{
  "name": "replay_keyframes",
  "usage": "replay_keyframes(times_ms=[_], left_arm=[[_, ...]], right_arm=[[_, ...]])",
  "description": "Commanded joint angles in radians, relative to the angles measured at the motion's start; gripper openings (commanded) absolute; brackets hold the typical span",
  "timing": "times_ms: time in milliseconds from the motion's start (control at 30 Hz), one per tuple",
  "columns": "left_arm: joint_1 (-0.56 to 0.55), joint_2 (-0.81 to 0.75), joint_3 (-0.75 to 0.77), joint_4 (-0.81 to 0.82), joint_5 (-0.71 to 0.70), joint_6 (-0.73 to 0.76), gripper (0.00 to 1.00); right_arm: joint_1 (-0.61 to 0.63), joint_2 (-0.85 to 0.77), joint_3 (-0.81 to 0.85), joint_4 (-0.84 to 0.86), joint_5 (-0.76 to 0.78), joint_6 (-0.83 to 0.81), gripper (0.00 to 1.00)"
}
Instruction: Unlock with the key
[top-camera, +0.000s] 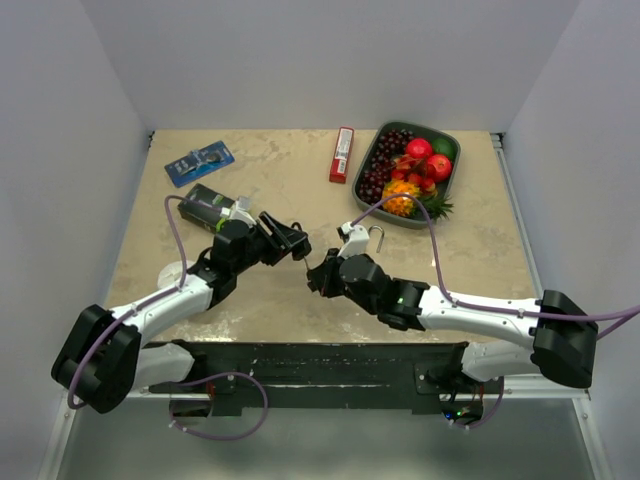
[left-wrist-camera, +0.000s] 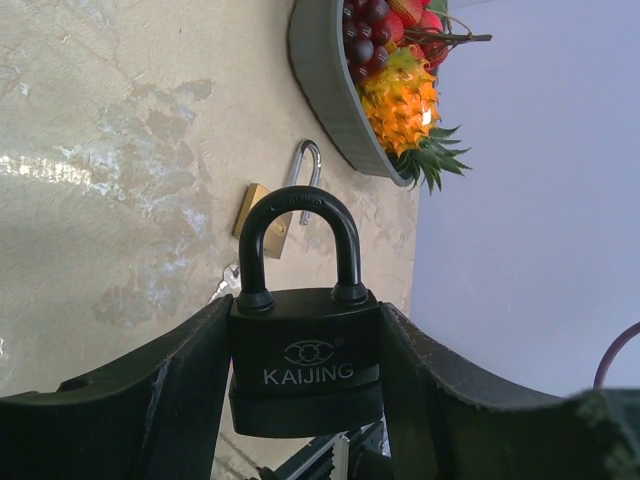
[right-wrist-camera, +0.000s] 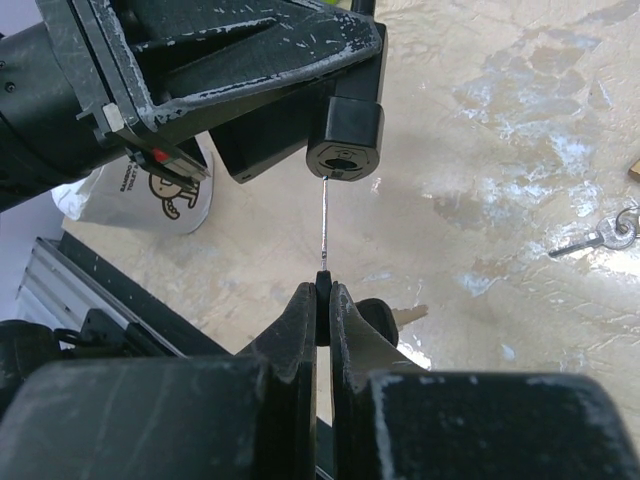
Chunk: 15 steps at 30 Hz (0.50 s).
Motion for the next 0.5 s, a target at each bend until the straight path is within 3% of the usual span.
replay_keyframes(times_ms=[0, 467], left_arm=[[0.003, -0.056, 0.032, 0.082, -0.003, -0.008, 0.0], [0.003, -0.07, 0.039, 0.062, -0.006, -0.002, 0.0]], right_arm=[[-0.01, 0.005, 0.042, 0.021, 0.044, -0.005, 0.0], [-0.034, 0.026, 0.054, 0.062, 0.0, -0.034, 0.0]])
